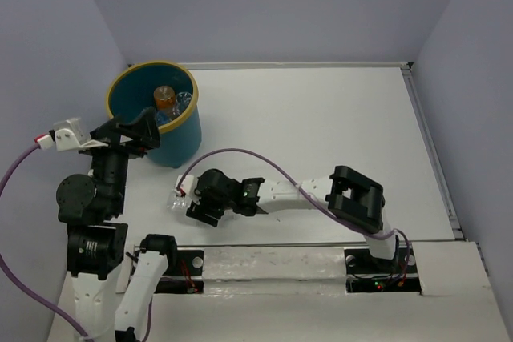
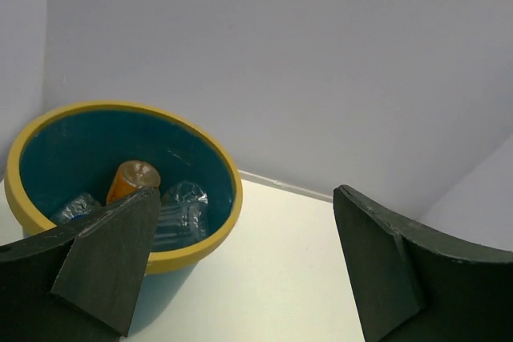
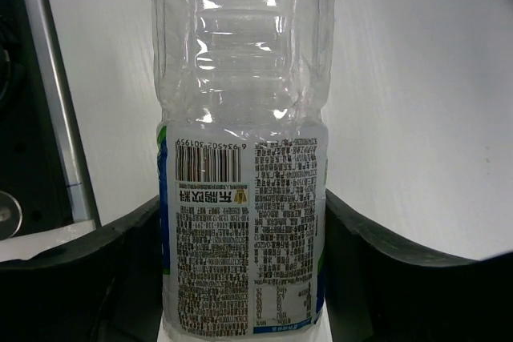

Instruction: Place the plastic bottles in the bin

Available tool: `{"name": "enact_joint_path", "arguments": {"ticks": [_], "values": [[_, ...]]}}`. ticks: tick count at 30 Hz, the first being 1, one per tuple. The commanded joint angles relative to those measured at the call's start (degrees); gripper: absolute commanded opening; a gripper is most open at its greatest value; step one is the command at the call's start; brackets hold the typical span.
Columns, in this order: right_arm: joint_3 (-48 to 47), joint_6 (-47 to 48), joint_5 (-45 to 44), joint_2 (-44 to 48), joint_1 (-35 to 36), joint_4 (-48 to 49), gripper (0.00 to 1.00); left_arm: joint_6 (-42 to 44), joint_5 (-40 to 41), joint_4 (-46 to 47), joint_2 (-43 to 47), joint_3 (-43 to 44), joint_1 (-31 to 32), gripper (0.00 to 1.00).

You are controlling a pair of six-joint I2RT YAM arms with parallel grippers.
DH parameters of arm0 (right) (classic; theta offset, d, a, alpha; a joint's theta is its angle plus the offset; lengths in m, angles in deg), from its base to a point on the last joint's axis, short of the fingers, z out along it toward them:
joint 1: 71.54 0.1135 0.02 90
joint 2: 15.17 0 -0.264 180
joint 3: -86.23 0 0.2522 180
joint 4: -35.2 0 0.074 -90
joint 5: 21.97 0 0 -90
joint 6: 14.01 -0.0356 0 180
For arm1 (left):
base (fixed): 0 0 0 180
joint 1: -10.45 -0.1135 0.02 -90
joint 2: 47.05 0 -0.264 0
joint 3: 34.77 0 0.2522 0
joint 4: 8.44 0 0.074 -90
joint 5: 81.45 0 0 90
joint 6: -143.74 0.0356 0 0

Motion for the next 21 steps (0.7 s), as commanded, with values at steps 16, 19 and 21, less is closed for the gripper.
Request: {"name": "enact_joint_path", "arguments": {"ticks": [16,19,21], "values": [[-15.59,-0.92,-7.49,14.72,-3.88,14.03,0.55,-0.45,-10.96,0.24,1.84,18.13,0.66,0.99],[-24.11,-1.26,-7.13,8.38,-6.78,18.96,0.56,-0.98,-11.22,0.06,2.45,17.69,1.27,0.99],[-31.56,-2.32,-7.05,2.77,-9.06,21.93,0.55,-2.02,-10.96,-0.03,3.59,16.64,1.80,0.99]]}}
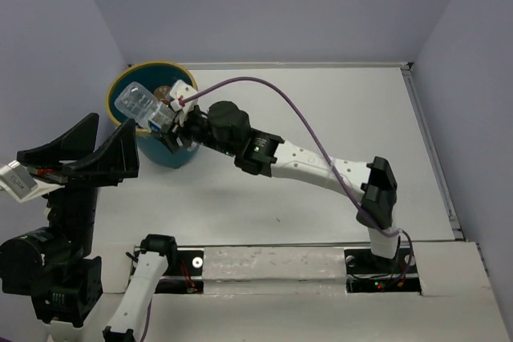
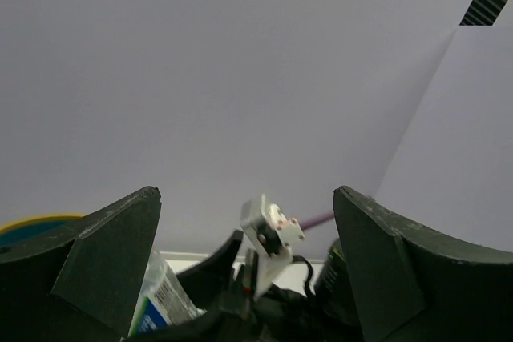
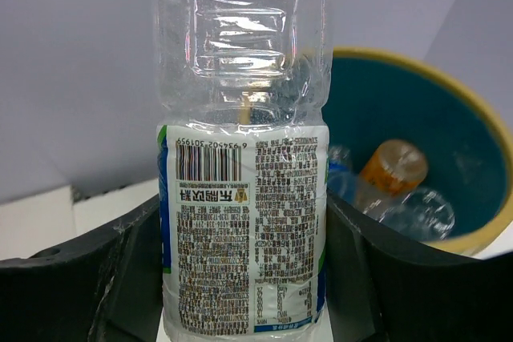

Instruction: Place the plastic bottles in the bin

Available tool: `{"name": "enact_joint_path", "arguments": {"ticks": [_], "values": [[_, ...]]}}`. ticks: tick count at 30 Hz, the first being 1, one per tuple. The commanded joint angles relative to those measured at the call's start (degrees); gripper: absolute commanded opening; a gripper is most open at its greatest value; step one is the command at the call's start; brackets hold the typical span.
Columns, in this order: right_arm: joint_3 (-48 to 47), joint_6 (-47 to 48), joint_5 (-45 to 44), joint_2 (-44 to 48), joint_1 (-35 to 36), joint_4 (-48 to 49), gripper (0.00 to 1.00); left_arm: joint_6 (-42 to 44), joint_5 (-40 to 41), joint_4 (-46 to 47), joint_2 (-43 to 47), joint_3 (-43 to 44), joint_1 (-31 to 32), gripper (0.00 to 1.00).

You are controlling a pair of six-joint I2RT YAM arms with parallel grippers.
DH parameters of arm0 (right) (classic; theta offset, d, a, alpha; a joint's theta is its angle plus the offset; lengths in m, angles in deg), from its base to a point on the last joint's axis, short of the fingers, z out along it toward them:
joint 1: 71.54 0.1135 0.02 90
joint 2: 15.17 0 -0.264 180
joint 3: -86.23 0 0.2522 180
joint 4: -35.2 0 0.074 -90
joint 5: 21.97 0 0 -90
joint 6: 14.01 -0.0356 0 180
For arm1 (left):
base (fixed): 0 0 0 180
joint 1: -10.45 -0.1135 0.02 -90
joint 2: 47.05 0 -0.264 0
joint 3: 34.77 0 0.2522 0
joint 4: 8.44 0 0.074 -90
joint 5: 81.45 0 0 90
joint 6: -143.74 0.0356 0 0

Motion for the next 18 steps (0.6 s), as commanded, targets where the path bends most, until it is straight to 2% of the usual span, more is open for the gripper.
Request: {"name": "enact_joint_path", "arguments": {"ticks": [1,3,5,6,7,11,16,18], "values": [[-11.77,-0.99,-1.16,-9.10,-4.69,10.86,0.55,-1.44,-1.82,1.48,1.98,-1.59,1.21,0.99],[-15.63,-1.17,-1.61,-11.93,-5.84,17.61,0.55,-2.50,-2.61,1.92,2.94,-4.14,1.65,0.99],[-19.94,-1.52,-1.35,-16.75,-6.72,20.01,0.54,-2.94,-3.05,2.27,3.91,-6.59,2.18,0.99],[-22.49,-1.52,-1.34,-16.78,-7.25,20.02,0.54,-2.94,-3.14,2.36,3.91,-6.61,2.35,0.99],[-27.99,-1.00,-1.17,-20.43,-7.25,20.63,0.54,-3.03,-3.05,2.36,4.35,-7.92,2.79,0.99],[-39.27,-0.73,-0.03,-29.51,-7.78,21.78,0.54,-2.85,-2.79,3.06,4.97,-10.39,3.85,0.99],[-40.71,-3.71,-0.29,-33.65,-9.01,25.38,0.57,-2.32,-2.00,3.24,5.41,-12.85,4.47,0.99],[-37.82,-4.15,0.06,-33.22,-9.01,26.95,0.65,-2.15,-1.82,3.24,5.58,-13.11,4.55,0.99]]}}
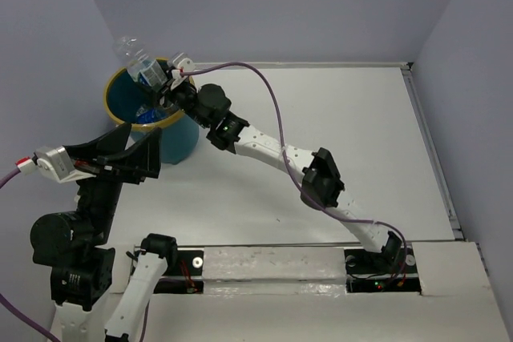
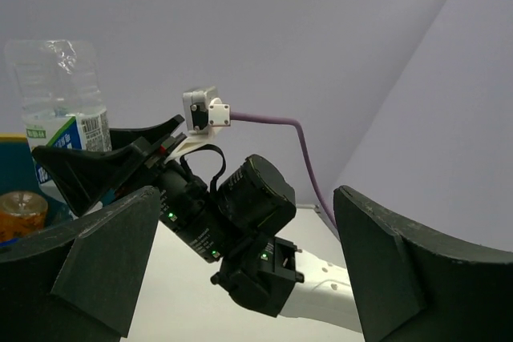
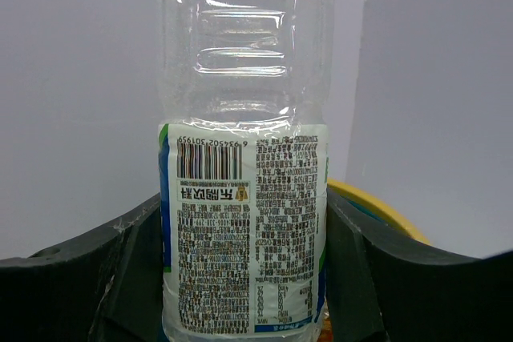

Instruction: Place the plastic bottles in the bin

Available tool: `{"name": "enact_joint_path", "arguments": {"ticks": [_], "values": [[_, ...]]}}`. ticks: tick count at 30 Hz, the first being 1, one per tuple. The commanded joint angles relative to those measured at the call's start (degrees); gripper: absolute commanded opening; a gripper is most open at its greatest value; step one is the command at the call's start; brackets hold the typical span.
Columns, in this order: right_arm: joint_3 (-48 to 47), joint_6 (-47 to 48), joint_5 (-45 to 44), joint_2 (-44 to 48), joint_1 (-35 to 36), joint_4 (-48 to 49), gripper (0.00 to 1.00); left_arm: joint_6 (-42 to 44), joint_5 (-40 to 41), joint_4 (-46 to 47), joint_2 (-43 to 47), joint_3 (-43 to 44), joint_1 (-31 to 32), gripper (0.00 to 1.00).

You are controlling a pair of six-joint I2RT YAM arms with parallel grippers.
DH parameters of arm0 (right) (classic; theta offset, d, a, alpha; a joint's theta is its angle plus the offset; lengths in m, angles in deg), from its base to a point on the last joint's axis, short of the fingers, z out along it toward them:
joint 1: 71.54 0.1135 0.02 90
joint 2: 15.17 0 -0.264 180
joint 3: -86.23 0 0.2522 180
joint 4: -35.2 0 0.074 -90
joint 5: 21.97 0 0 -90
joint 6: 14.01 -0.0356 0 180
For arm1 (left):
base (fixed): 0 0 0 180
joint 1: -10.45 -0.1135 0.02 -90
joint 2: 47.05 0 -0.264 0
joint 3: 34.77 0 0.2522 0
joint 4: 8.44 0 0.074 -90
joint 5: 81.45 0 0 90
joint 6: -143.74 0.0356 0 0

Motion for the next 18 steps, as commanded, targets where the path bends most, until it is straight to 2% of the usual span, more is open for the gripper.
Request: {"name": "enact_joint_path", "arguments": {"ticks": [1,4,10,12,18], "values": [[1.42,-1.90,0.59,1.40,-0.31,8.82,0.79,0.36,-0.42,2.98,1.04,-0.42,0.42,0.99],[5.29,-2.34,1.73,2.98,-0.31,9.97,0.95,0.45,-0.42,3.07,0.86,-0.15,0.42,0.99],[11.79,-2.08,2.78,11.40,-0.31,11.29,0.96,0.46,-0.60,2.80,-0.71,1.95,0.42,0.99],[17.49,-2.08,2.78,14.75,-0.31,13.20,0.96,0.28,-0.77,2.80,-1.33,2.31,0.42,0.99],[46.04,-3.31,1.39,33.73,-0.31,25.07,0.95,-0.43,-0.68,1.93,-1.77,1.17,0.42,0.99]]}}
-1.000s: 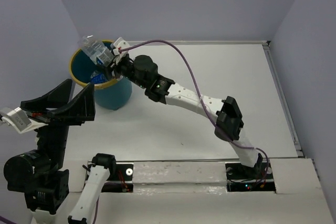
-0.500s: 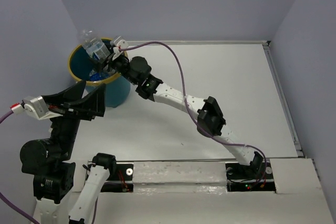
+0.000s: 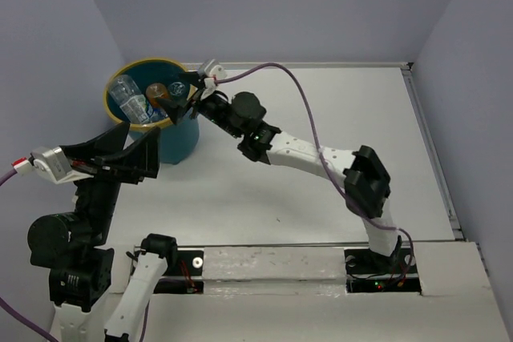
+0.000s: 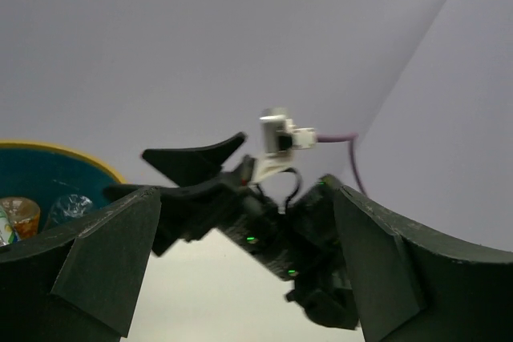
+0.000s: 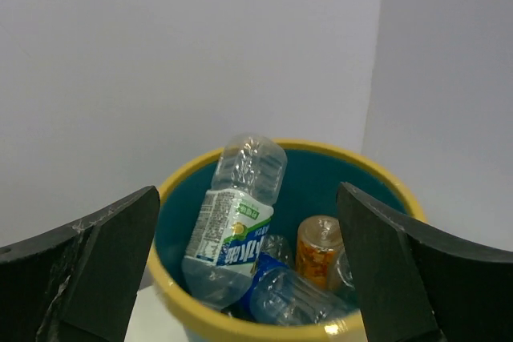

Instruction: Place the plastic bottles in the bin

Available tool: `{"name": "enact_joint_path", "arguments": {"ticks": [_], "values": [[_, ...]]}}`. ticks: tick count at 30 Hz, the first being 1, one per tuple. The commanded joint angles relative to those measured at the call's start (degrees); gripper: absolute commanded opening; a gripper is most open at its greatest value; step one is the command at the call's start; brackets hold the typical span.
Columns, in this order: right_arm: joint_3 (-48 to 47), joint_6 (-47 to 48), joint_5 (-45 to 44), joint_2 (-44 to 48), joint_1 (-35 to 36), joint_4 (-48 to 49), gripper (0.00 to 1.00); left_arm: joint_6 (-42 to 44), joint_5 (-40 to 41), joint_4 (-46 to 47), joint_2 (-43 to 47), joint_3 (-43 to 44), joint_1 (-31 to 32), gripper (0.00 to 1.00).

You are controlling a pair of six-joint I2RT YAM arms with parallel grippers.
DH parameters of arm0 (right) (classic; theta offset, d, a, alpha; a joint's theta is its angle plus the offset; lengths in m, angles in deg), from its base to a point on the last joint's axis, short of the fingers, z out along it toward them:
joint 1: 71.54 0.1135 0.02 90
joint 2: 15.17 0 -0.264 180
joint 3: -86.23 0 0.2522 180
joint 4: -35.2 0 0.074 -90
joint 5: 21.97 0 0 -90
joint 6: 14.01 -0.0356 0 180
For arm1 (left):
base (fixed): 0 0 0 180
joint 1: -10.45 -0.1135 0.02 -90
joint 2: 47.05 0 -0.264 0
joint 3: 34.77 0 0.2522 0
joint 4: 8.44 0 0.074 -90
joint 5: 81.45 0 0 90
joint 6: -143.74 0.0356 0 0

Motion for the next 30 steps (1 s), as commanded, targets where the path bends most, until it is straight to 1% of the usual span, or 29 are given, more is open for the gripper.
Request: {"name": "enact_joint_path", "arguments": {"ticks": [1,2,4,5,6,8,9,10,12,13,14,15,16,18,19,20,21,22,23,24,26,30], "values": [[17.43,-2.65,-1.53,16.87,-0.22,16.80,0.95,-0.38,-0.90,1.53,-1.64,0.29,0.40,0.99],[25.56,-3.10,-2.40,22.55,-0.22,17.50,0.95,-0.47,-1.08,0.92,-1.73,0.03,0.31,0.99],[33.86,-3.72,-4.16,28.47,-0.22,19.26,0.95,-0.65,-2.39,0.65,-1.82,-0.85,0.40,0.99],[37.91,-4.07,-4.78,34.67,-0.22,19.36,0.95,-0.73,-3.09,0.56,-1.82,-1.29,0.40,0.99],[45.08,-4.68,-5.39,37.87,-0.22,18.40,0.94,-1.34,-3.97,1.00,-1.91,-2.16,0.40,0.99],[51.01,-5.65,-8.29,44.20,-0.22,14.98,0.89,-2.31,-6.87,1.88,-2.08,-3.13,0.40,0.99],[53.31,-6.09,-9.95,50.32,-0.22,12.35,0.85,-2.84,-8.18,3.45,-2.08,-3.83,0.31,0.99],[57.24,-6.87,-13.36,53.42,-0.22,6.23,0.84,-4.06,-10.37,4.33,-2.08,-5.32,0.31,0.99],[60.78,-7.76,-17.33,59.40,-0.22,-0.04,0.86,-5.30,-11.88,6.61,-1.91,-7.00,0.31,0.99],[62.63,-8.63,-20.83,65.61,-0.22,-5.46,0.86,-6.09,-12.76,6.98,-1.82,-8.40,0.31,0.99],[65.95,-8.99,-22.17,68.80,-0.22,-8.04,0.99,-6.18,-13.12,7.07,-1.64,-9.45,0.31,0.99],[67.55,-9.08,-22.80,71.97,-0.22,-13.11,1.00,-6.18,-13.55,6.98,-1.56,-9.99,0.31,0.99],[70.00,-9.95,-23.32,78.18,-0.22,-15.95,1.00,-5.92,-14.26,6.89,-0.95,-10.43,0.23,0.99],[71.51,-10.83,-22.37,84.45,-0.22,-21.66,1.00,-5.75,-14.70,6.72,-0.07,-11.48,0.31,0.99],[72.04,-11.88,-20.62,87.44,-0.22,-26.91,1.00,-5.66,-14.70,6.46,0.37,-11.92,0.31,0.99],[72.92,-12.50,-20.00,93.30,-0.22,-29.40,1.00,-5.48,-14.44,5.58,0.81,-12.01,0.31,0.99],[73.28,-13.20,-19.38,96.06,-0.22,-33.95,1.00,-5.39,-14.18,5.23,1.34,-11.93,0.31,0.99],[73.71,-13.82,-19.46,98.61,-0.22,-35.82,1.00,-5.22,-14.26,4.79,1.35,-11.75,0.40,0.99],[74.07,-14.70,-19.98,103.68,-0.22,-38.10,1.00,-4.87,-14.00,4.09,1.35,-11.58,0.40,0.99],[74.85,-14.88,-20.86,106.08,-0.22,-40.73,1.00,-5.04,-14.09,3.99,1.17,-11.66,0.40,0.99],[75.47,-15.49,-22.09,111.78,-0.22,-42.60,1.00,-5.39,-14.78,4.16,0.82,-12.10,0.40,0.99],[76.27,-17.34,-24.20,115.94,-0.22,-46.29,1.00,-5.57,-16.81,4.52,-0.32,-15.17,0.40,0.99]]}}
